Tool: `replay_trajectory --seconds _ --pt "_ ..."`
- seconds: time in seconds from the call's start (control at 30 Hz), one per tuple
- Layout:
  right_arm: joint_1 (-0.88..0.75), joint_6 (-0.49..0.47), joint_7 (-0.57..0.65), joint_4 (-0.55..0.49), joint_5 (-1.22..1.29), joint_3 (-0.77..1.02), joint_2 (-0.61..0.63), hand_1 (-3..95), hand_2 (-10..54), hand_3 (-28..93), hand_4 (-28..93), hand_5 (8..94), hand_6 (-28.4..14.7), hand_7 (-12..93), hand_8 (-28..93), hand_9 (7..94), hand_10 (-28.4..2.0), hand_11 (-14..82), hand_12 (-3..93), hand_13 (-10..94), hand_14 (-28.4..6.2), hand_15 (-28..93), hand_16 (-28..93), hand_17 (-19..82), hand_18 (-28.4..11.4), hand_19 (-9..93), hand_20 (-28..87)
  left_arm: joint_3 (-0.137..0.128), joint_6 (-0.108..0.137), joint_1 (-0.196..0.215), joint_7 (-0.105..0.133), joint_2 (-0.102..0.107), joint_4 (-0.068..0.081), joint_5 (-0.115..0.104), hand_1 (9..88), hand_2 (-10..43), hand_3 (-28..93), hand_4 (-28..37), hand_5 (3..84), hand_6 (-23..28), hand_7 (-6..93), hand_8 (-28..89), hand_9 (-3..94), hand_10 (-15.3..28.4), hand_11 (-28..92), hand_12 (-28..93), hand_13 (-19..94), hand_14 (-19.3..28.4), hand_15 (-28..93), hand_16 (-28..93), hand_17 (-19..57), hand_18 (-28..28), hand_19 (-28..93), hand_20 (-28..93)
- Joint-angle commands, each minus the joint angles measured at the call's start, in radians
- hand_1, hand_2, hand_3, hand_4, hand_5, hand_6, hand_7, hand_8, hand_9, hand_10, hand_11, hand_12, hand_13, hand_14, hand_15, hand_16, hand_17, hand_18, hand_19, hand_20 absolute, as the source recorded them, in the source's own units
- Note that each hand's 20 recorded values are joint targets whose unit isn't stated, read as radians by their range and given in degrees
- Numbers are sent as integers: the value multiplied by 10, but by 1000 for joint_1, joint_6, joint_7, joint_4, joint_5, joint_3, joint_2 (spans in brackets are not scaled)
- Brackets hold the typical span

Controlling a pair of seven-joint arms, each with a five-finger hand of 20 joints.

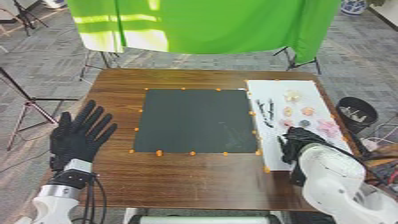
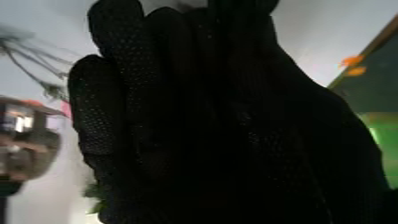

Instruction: Arrange flowers

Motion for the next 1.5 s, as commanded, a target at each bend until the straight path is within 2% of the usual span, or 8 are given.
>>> replay_trajectory --seconds 0.03,0.47,0.77,0.83,0.9,1.03,1.17,1.5 --pt "-91 193 -24 -40 99 67 15 584 -95 828 -134 860 -44 166 116 933 -103 61 313 920 -51 225 411 522 -189 931 144 -4 10 13 -2 -3 1 2 217 162 653 -283 334 75 22 -61 237 122 102 57 143 140 151 -47 -69 132 246 68" --pt "-60 338 -68 -147 164 96 6 529 -95 898 -90 885 -48 168 121 937 -100 110 299 937 -45 242 411 542 -184 932 166 -13 23 30 9 0 -3 -9 219 159 653 -283 335 75 21 -61 236 121 105 55 143 139 151 -49 -69 132 249 70" --pt "170 338 -99 -84 171 -109 -88 519 -95 907 -80 883 -48 169 128 937 -103 109 299 937 -49 241 415 537 -185 932 172 -63 61 72 33 17 -17 -28 226 160 641 -283 335 75 21 -61 235 122 103 54 142 138 149 -47 -68 132 248 71" --pt "219 344 -102 -71 181 -161 -107 514 -95 910 -74 882 -48 171 131 937 -104 107 302 937 -50 240 419 532 -189 932 176 -69 51 77 30 24 -18 -37 232 170 611 -283 335 76 20 -61 235 122 103 54 142 138 148 -47 -68 132 247 71" --pt "267 351 -103 -51 178 -215 -135 511 -95 912 -69 882 -48 173 133 937 -105 108 303 937 -49 238 420 530 -190 932 178 -77 50 83 23 23 -20 -29 236 177 585 -283 335 76 19 -61 235 123 103 53 142 138 148 -47 -68 132 246 71" --pt "367 400 -98 15 150 -339 -189 499 -95 918 -53 883 -46 174 137 937 -102 110 301 937 -48 242 417 530 -194 932 179 -69 57 71 29 24 -10 -43 236 179 574 -283 335 76 17 -61 235 123 100 52 142 138 145 -46 -68 133 246 72" --pt "449 419 -93 110 133 -438 -258 491 -95 919 -42 881 -41 179 145 937 -100 115 301 937 -48 247 415 531 -196 932 182 -53 49 57 14 28 -3 -42 235 179 573 -283 335 78 13 -61 235 122 98 51 142 137 145 -45 -67 133 244 73" --pt "544 541 -64 327 162 -595 -433 469 -95 926 -21 878 -30 185 158 937 -92 126 305 937 -45 256 415 529 -202 932 192 -20 63 24 2 44 16 -54 231 178 580 -283 330 78 7 -61 230 119 95 48 141 132 139 -45 -66 131 241 76"
